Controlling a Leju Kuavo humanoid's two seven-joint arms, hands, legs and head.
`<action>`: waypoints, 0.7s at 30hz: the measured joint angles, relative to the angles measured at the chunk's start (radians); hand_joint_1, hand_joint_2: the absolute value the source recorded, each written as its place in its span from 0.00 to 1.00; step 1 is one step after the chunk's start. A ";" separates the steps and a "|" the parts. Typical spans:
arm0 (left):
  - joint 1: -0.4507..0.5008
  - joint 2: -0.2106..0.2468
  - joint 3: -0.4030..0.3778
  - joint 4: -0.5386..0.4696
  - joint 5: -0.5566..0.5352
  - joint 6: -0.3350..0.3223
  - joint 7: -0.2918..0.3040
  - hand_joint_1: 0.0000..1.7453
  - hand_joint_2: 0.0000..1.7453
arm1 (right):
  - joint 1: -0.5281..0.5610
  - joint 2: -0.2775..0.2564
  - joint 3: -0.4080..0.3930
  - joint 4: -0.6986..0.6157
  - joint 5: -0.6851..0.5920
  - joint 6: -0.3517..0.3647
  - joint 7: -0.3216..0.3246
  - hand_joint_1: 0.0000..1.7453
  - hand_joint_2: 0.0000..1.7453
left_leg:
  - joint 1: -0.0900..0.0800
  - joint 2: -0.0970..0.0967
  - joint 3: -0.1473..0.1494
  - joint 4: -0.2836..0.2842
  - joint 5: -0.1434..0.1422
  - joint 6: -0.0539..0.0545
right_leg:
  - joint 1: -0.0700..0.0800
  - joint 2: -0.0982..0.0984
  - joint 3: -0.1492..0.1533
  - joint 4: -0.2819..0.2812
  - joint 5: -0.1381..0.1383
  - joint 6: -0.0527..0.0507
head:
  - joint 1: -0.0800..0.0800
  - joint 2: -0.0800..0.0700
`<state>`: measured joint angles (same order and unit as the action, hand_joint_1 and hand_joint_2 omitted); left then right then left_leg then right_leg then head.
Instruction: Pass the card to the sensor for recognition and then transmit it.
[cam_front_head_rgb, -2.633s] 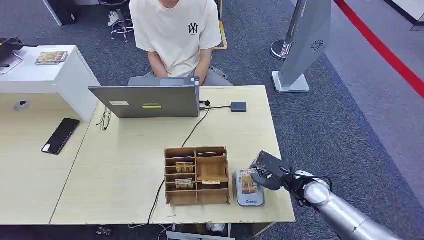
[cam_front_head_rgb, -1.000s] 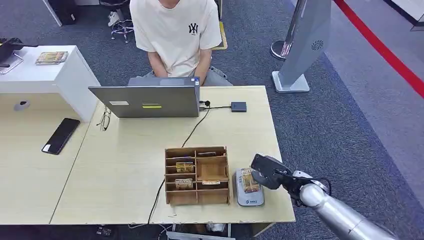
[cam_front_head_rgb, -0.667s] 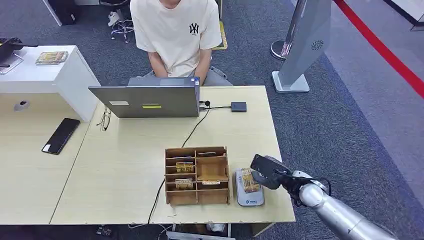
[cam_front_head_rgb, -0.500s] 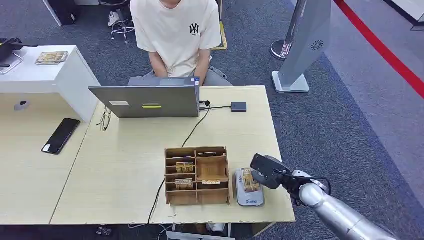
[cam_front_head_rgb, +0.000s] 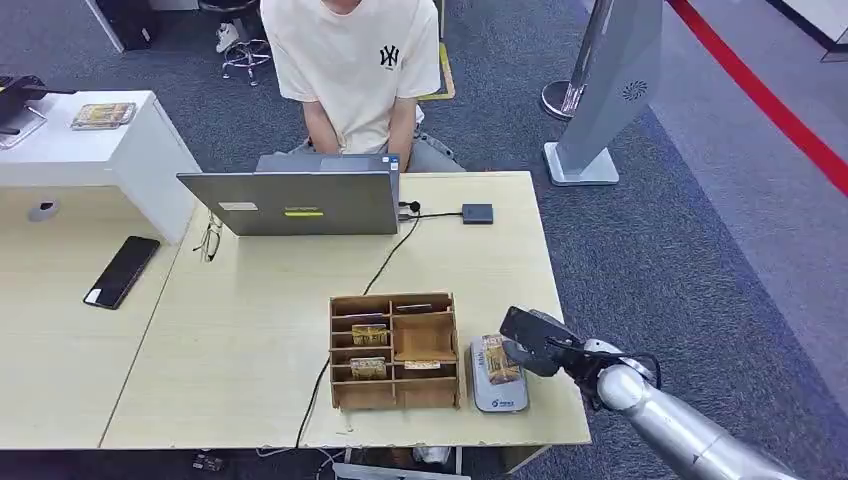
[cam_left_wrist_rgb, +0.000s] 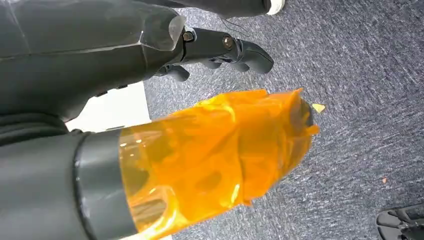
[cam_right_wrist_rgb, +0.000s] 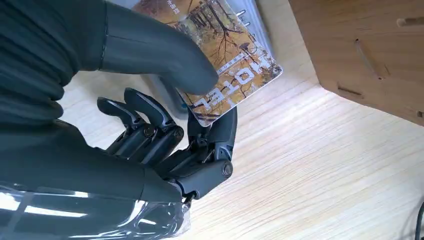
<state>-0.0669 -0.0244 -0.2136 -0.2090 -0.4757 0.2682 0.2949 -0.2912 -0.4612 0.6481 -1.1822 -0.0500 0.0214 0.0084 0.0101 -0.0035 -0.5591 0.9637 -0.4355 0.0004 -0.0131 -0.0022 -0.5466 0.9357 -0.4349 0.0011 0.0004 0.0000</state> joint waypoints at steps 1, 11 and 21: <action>0.000 0.000 0.000 0.000 0.000 0.000 0.000 0.00 0.00 | 0.000 0.000 0.000 0.000 0.000 0.000 0.000 1.00 1.00 | 0.000 0.000 0.000 0.000 0.000 0.000 | 0.000 0.000 0.000 0.000 0.000 0.000 | 0.000 0.000; 0.000 0.000 0.000 0.000 0.002 0.002 0.000 0.00 0.00 | -0.003 0.000 0.000 0.006 0.000 0.001 -0.003 1.00 1.00 | 0.000 0.000 0.000 0.000 0.000 0.000 | 0.000 0.000 0.000 0.000 0.000 0.000 | 0.000 0.000; 0.000 0.000 0.000 0.000 0.003 0.003 0.000 0.00 0.00 | -0.005 0.000 0.000 0.010 0.000 0.002 -0.005 1.00 1.00 | 0.000 0.000 0.000 0.000 0.000 0.000 | 0.000 0.000 0.000 0.000 0.000 0.000 | 0.000 0.000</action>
<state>-0.0669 -0.0244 -0.2136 -0.2090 -0.4723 0.2708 0.2949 -0.2958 -0.4612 0.6485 -1.1723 -0.0496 0.0229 0.0031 0.0101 -0.0036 -0.5590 0.9637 -0.4355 0.0004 -0.0131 -0.0022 -0.5465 0.9357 -0.4349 0.0012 0.0004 0.0000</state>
